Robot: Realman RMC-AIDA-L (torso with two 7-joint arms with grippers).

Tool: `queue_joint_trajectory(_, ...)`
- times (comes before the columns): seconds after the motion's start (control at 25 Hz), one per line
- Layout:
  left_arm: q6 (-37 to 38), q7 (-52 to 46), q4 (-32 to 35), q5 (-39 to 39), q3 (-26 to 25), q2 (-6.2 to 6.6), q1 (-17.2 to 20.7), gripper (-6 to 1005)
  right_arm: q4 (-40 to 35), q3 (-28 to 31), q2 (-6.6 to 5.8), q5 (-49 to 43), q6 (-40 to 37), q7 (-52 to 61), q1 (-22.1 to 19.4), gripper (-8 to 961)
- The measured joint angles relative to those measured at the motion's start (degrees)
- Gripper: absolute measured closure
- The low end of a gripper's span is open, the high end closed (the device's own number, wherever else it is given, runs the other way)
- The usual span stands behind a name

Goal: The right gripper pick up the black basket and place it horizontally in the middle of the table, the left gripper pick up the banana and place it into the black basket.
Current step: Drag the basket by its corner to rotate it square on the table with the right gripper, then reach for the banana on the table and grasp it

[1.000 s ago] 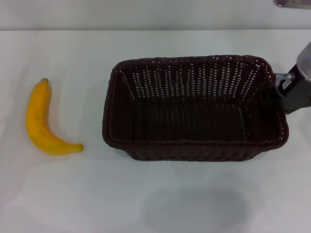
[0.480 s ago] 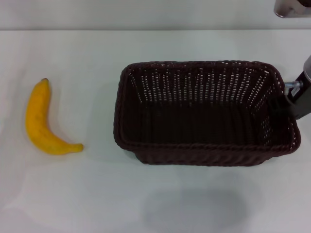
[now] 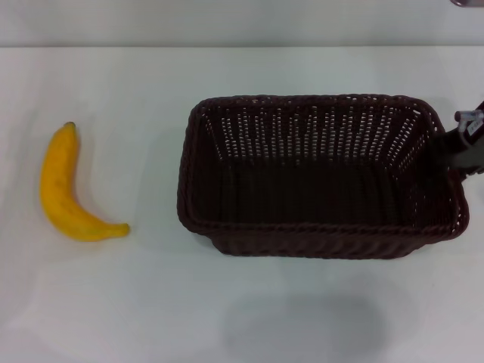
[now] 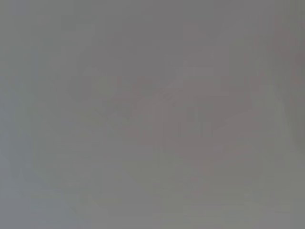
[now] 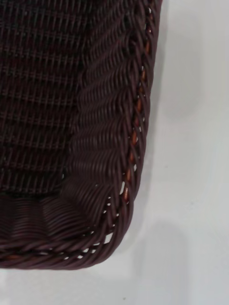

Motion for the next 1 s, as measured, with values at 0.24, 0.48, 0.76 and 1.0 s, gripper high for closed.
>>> queue_joint_trajectory(0.24, -0.15, -0.16, 0.00, 0.06, 0.00, -0.25, 0.36, 124, -8.98, 2.27, -1.35, -0.09, 2.34, 0.01, -1.05, 471)
queue_joint_trajectory(0.48, 0.05, -1.82, 0.00, 1.89, 0.53, -0.48, 0.79, 124, -16.56, 5.25, -1.11, -2.76, -4.26, -6.03, -6.29, 471)
queue_joint_trajectory(0.76, 3.72, -19.56, 8.91, 12.50, 0.66, -0.96, 4.72, 124, -18.66, 6.72, 0.62, 1.16, -30.55, -25.31, -20.38, 471)
queue_joint_trajectory(1.0, 18.39, -42.47, 26.42, 30.58, 0.71, -2.90, 8.87, 124, -8.42, 7.12, 0.28, 26.45, -57.52, -54.31, -30.77, 471)
